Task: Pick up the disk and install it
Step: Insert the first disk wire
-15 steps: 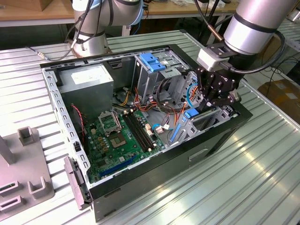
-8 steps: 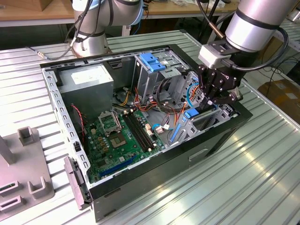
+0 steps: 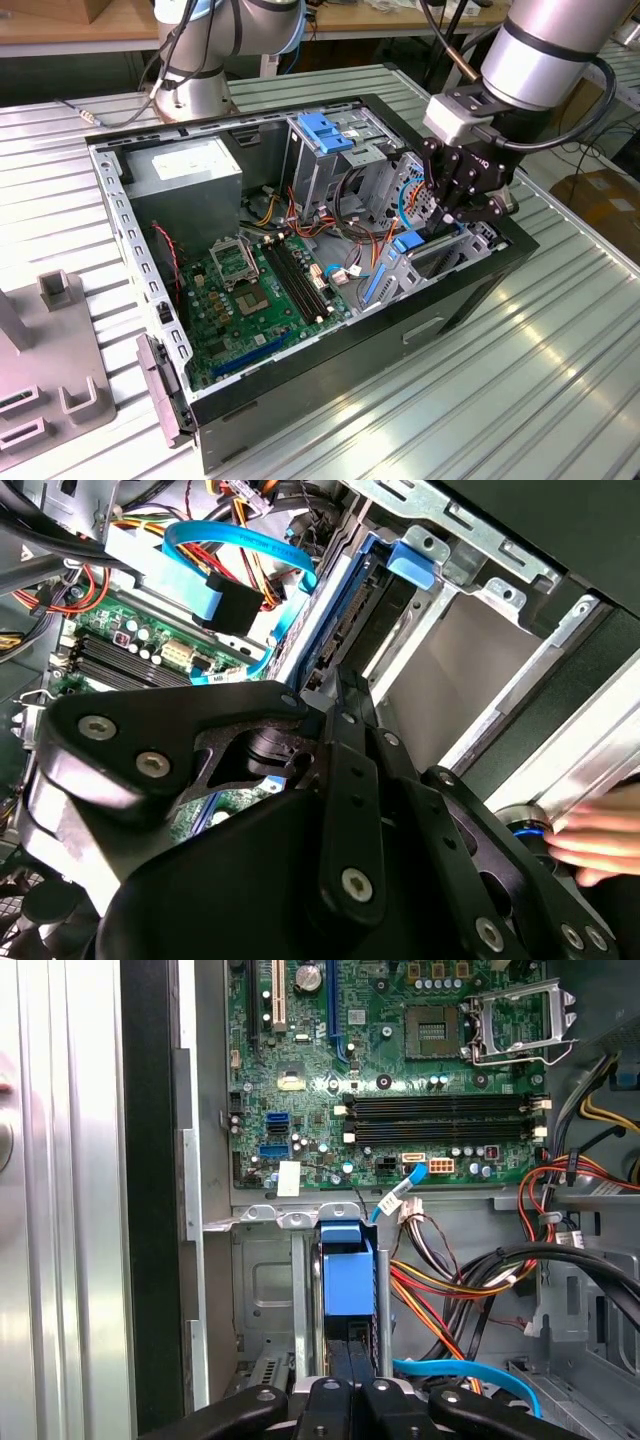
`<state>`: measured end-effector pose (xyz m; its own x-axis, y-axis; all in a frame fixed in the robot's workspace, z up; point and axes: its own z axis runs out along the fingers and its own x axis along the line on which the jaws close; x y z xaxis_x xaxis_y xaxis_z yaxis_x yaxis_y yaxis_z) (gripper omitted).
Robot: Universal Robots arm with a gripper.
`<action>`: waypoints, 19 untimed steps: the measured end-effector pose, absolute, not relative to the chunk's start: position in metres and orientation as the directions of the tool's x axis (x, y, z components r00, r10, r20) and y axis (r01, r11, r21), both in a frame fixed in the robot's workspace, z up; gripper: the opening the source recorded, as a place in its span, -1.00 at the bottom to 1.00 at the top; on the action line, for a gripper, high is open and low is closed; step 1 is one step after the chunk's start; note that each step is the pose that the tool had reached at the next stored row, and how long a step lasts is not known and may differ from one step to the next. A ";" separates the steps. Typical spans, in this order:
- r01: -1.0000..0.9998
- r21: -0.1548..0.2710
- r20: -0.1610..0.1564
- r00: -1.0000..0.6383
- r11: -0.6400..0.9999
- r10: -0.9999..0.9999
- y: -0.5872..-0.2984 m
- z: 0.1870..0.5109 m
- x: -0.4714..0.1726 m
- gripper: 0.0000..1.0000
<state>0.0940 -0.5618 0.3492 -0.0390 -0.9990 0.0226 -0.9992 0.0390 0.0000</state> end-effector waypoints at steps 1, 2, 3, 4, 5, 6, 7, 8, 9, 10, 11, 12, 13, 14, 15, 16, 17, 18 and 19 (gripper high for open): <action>-0.999 0.000 0.023 -0.039 0.039 -0.999 -0.562 0.349 0.094 -0.79; -0.999 0.000 0.023 -0.039 0.039 -0.999 -0.562 0.349 0.094 -0.79; -0.999 0.000 0.023 -0.039 0.039 -0.999 -0.562 0.349 0.094 -0.79; -0.999 0.000 0.024 -0.039 0.039 -0.999 -0.562 0.350 0.094 -0.79; -0.999 0.000 0.023 -0.039 0.039 -0.999 -0.562 0.351 0.094 -0.79; -0.999 0.000 0.023 -0.039 0.039 -0.999 -0.562 0.354 0.094 -0.79; -0.999 0.000 0.024 -0.039 0.039 -0.999 -0.562 0.356 0.094 -0.79; -0.999 0.000 0.024 -0.039 0.039 -0.999 -0.562 0.360 0.094 -0.79; -0.999 0.000 0.023 -0.039 0.039 -0.999 -0.562 0.363 0.094 -0.79; -0.999 0.000 0.024 -0.039 0.039 -0.999 -0.562 0.367 0.094 -0.79; -0.999 0.000 0.024 -0.039 0.039 -0.999 -0.562 0.370 0.094 -0.79; -0.999 0.000 0.023 -0.039 0.039 -0.999 -0.562 0.371 0.095 -0.79; -0.999 0.000 0.023 -0.039 0.039 -0.999 -0.562 0.372 0.096 -0.79; -0.999 0.000 0.024 -0.039 0.039 -0.999 -0.562 0.373 0.099 -0.79; -0.999 0.000 0.024 -0.039 0.039 -0.999 -0.562 0.372 0.103 -0.79; -0.999 0.000 0.023 -0.039 0.039 -0.999 -0.562 0.372 0.106 -0.79; -0.999 0.000 0.024 -0.039 0.039 -0.999 -0.562 0.372 0.110 -0.79; -0.999 0.000 0.023 -0.039 0.039 -0.999 -0.562 0.372 0.113 -0.79; -0.999 0.000 0.024 -0.039 0.039 -0.999 -0.562 0.373 0.117 -0.79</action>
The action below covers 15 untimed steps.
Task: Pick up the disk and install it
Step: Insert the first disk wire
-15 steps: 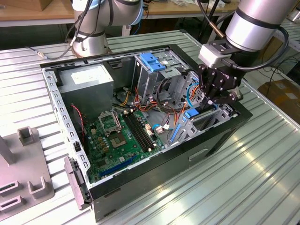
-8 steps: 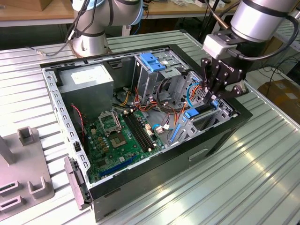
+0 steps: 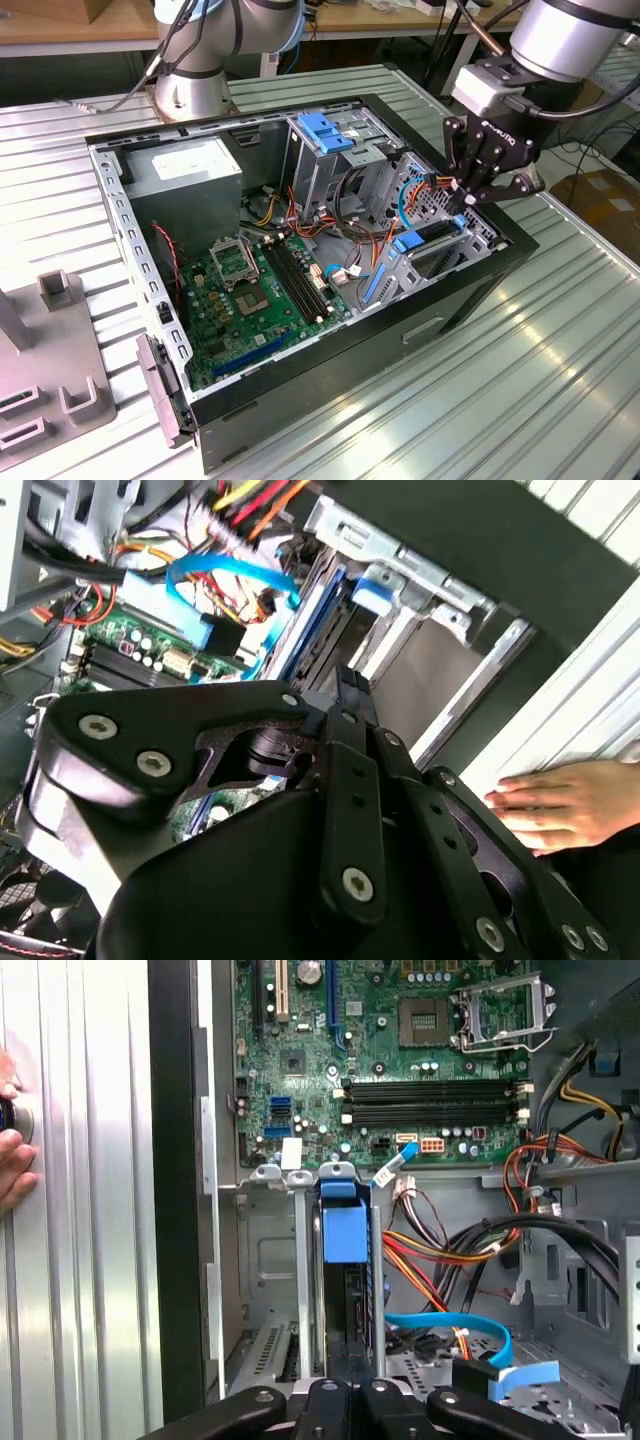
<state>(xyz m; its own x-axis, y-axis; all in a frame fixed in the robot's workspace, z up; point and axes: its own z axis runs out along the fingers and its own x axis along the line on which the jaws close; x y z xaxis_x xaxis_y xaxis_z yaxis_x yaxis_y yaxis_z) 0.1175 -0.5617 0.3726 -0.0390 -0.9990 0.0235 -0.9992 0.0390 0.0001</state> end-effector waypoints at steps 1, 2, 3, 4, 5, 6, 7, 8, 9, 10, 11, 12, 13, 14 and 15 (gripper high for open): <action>-0.999 0.000 0.024 -0.039 0.039 -0.999 -0.562 0.373 0.122 -0.79; -0.999 0.000 0.024 -0.039 0.039 -0.999 -0.562 0.374 0.125 -0.79; -0.999 0.000 0.024 -0.039 0.039 -0.999 -0.562 0.375 0.127 -0.79; -0.999 0.000 0.024 -0.037 0.037 -0.999 -0.562 0.375 0.128 -0.79; -1.000 0.000 0.023 -0.024 0.024 -0.999 -0.562 0.375 0.128 -0.79; -1.000 0.000 0.023 -0.006 0.006 -1.000 -0.562 0.375 0.128 -0.79; -1.000 0.000 0.023 0.010 -0.010 -1.000 -0.562 0.375 0.128 -0.79; -0.999 0.000 0.024 0.036 -0.036 -0.999 -0.562 0.375 0.128 -0.79; -0.998 0.000 0.024 0.069 -0.069 -0.997 -0.562 0.375 0.128 -0.79; -0.997 -0.001 0.024 0.080 -0.080 -0.996 -0.562 0.376 0.128 -0.79; -0.997 -0.001 0.024 0.082 -0.082 -0.996 -0.562 0.377 0.129 -0.79; -0.997 -0.002 0.024 0.082 -0.082 -0.996 -0.562 0.379 0.130 -0.79; -0.997 -0.002 0.024 0.083 -0.083 -0.996 -0.562 0.380 0.130 -0.79; -0.997 -0.002 0.024 0.083 -0.083 -0.996 -0.562 0.383 0.131 -0.79; -0.997 -0.003 0.024 0.083 -0.083 -0.996 -0.562 0.386 0.131 -0.79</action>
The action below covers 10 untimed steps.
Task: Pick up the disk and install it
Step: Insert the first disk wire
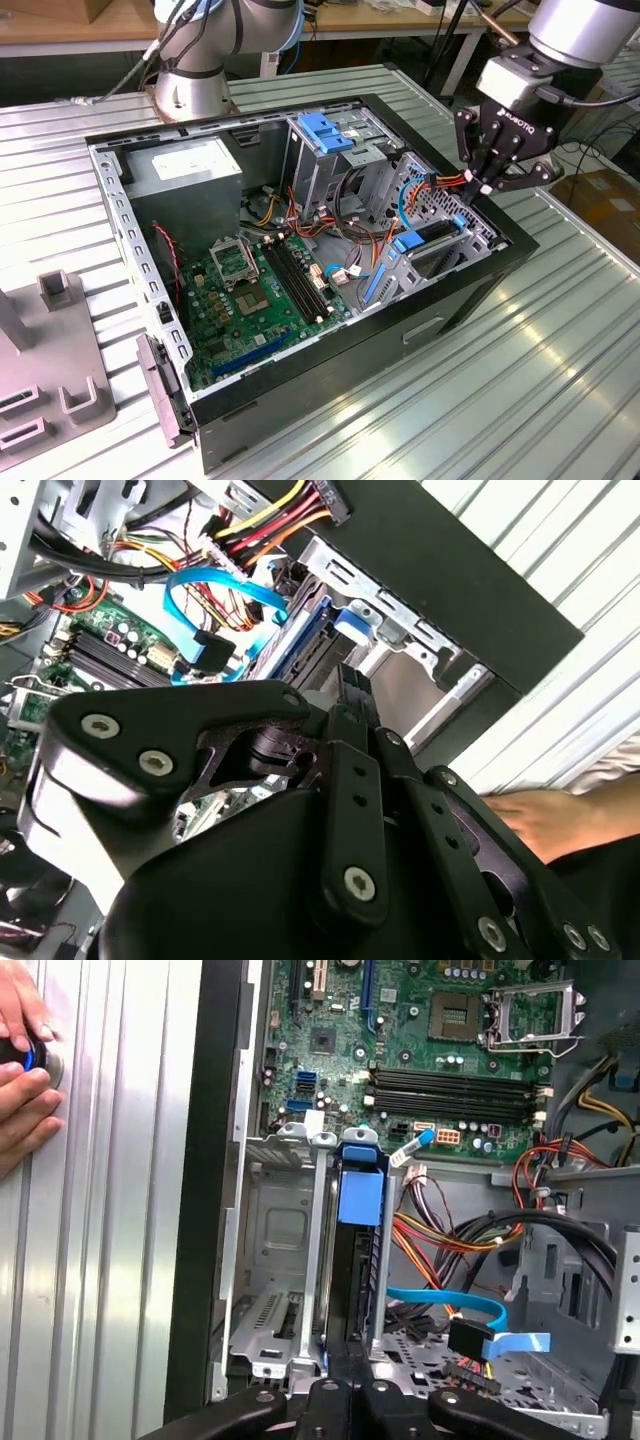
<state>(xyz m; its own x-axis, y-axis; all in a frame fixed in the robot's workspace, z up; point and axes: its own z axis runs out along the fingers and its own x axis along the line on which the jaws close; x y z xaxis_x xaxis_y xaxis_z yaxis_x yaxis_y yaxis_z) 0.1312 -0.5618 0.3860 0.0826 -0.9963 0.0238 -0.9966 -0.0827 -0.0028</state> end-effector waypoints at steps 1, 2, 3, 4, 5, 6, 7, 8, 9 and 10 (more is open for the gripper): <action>-0.997 -0.003 0.024 0.082 -0.083 -0.996 -0.562 0.389 0.132 -0.79; -0.997 -0.004 0.024 0.083 -0.083 -0.996 -0.562 0.392 0.132 -0.79; -0.997 -0.004 0.024 0.083 -0.083 -0.996 -0.562 0.395 0.133 -0.79; -0.996 -0.005 0.024 0.083 -0.084 -0.996 -0.562 0.395 0.133 -0.79; -0.995 -0.005 0.024 0.097 -0.097 -0.995 -0.562 0.395 0.133 -0.79; -0.994 -0.005 0.024 0.113 -0.113 -0.993 -0.562 0.396 0.133 -0.79; -0.989 -0.005 0.024 0.148 -0.148 -0.989 -0.562 0.395 0.134 -0.79; -0.985 -0.005 0.024 0.172 -0.172 -0.985 -0.562 0.396 0.135 -0.79; -0.984 -0.005 0.024 0.180 -0.180 -0.983 -0.562 0.395 0.135 -0.79; -0.982 -0.005 0.024 0.189 -0.190 -0.982 -0.562 0.395 0.136 -0.79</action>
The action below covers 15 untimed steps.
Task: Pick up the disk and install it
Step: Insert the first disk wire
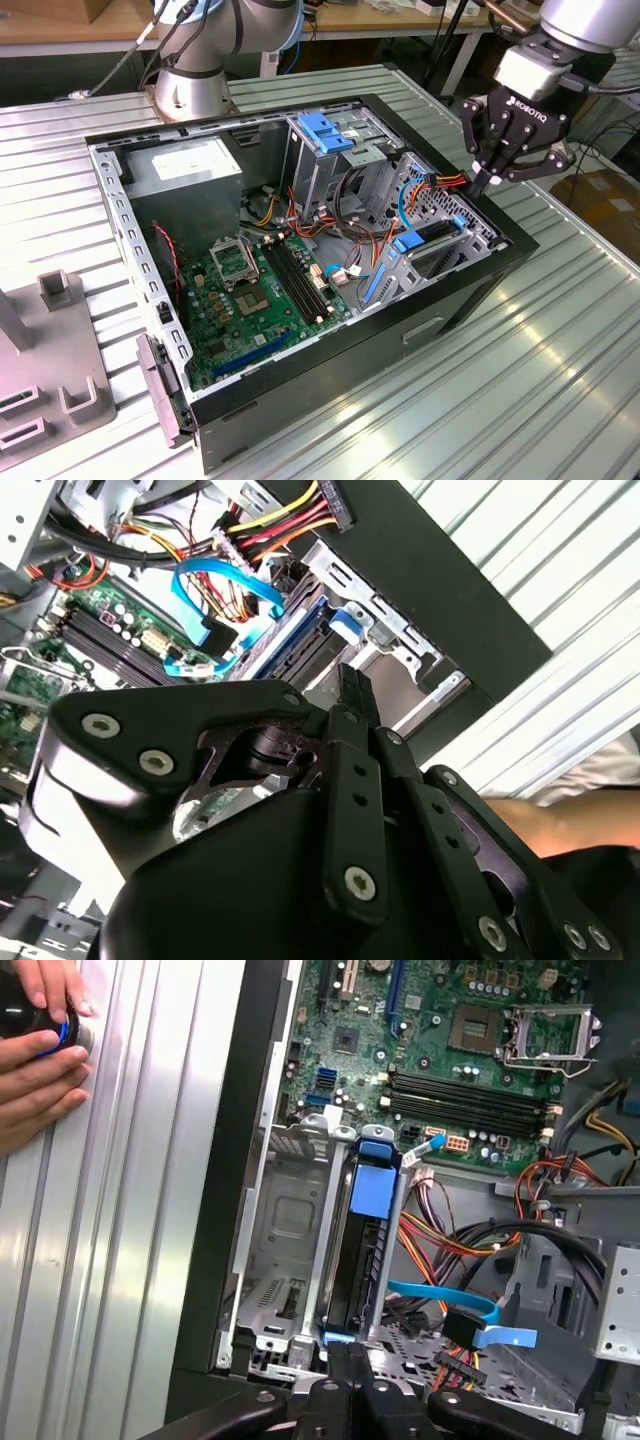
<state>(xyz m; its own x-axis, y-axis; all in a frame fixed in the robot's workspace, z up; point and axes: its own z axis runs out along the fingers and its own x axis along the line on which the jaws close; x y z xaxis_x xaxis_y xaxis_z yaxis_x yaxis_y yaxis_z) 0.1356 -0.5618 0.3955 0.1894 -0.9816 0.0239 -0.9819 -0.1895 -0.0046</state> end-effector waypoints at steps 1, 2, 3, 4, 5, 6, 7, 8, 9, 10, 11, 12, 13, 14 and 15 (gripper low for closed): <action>-0.980 -0.005 0.024 0.200 -0.200 -0.979 -0.562 0.395 0.138 -0.79; -0.978 -0.005 0.023 0.206 -0.206 -0.978 -0.562 0.395 0.140 -0.79; -0.978 -0.005 0.023 0.211 -0.211 -0.977 -0.562 0.395 0.142 -0.79; -0.976 -0.005 0.023 0.216 -0.217 -0.976 -0.562 0.395 0.145 -0.79; -0.976 -0.005 0.023 0.219 -0.220 -0.975 -0.561 0.395 0.146 -0.79; -0.974 -0.005 0.022 0.228 -0.228 -0.973 -0.561 0.395 0.148 -0.79; -0.970 -0.005 0.021 0.244 -0.244 -0.969 -0.561 0.395 0.149 -0.79; -0.964 -0.005 0.020 0.264 -0.264 -0.964 -0.561 0.394 0.149 -0.79; -0.962 -0.006 0.019 0.271 -0.271 -0.962 -0.561 0.394 0.149 -0.79; -0.961 -0.006 0.017 0.277 -0.277 -0.961 -0.561 0.393 0.149 -0.79; -0.959 -0.007 0.016 0.283 -0.283 -0.959 -0.561 0.392 0.149 -0.79; -0.956 -0.007 0.016 0.293 -0.293 -0.956 -0.560 0.392 0.150 -0.79; -0.953 -0.007 0.016 0.303 -0.303 -0.953 -0.560 0.391 0.150 -0.79; -0.948 -0.007 0.016 0.317 -0.317 -0.948 -0.560 0.391 0.150 -0.79; -0.945 -0.007 0.016 0.328 -0.328 -0.945 -0.560 0.390 0.150 -0.79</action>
